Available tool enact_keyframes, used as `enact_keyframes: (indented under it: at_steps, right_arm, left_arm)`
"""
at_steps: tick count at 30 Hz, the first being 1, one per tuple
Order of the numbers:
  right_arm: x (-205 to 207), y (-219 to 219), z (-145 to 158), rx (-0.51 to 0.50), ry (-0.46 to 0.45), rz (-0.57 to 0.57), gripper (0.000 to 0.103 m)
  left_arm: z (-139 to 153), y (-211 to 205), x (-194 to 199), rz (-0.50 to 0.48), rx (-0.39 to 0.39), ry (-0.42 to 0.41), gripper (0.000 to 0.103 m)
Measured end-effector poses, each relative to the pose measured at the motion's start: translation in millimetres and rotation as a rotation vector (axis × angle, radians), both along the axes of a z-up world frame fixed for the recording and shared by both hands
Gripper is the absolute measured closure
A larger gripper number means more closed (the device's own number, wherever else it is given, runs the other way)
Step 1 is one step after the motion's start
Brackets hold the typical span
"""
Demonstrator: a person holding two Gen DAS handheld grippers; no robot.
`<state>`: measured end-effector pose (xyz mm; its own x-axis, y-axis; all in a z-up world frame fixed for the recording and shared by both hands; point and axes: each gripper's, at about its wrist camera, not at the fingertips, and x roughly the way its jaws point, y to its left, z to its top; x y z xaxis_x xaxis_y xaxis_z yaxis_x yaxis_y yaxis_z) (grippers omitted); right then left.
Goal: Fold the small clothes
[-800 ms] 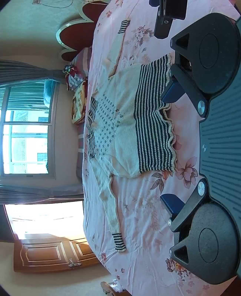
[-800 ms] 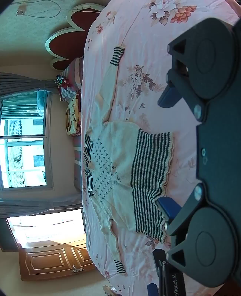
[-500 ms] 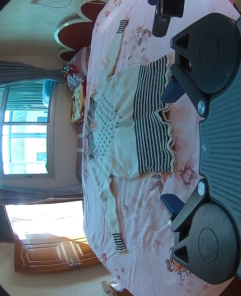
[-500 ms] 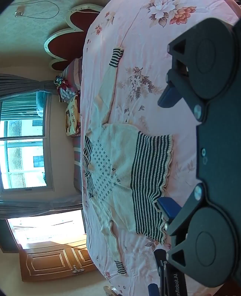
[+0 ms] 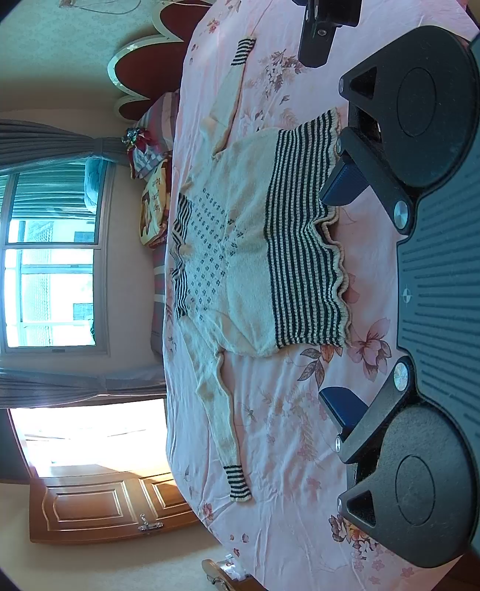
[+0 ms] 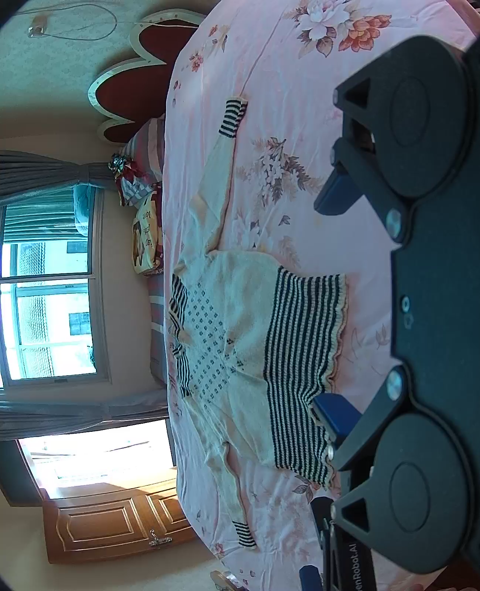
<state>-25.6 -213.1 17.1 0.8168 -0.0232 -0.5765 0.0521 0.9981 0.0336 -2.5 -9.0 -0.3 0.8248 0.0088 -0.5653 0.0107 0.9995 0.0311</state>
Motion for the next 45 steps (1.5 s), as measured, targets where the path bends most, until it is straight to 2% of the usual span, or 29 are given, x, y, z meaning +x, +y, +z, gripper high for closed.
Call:
enact_keyframes:
  at_steps: [45]
  right_arm:
    - [-0.8, 1.9, -0.6, 0.007, -0.006, 0.017, 0.001]
  left_arm:
    - [1.6, -0.6, -1.1, 0.007, 0.006, 0.002, 0.000]
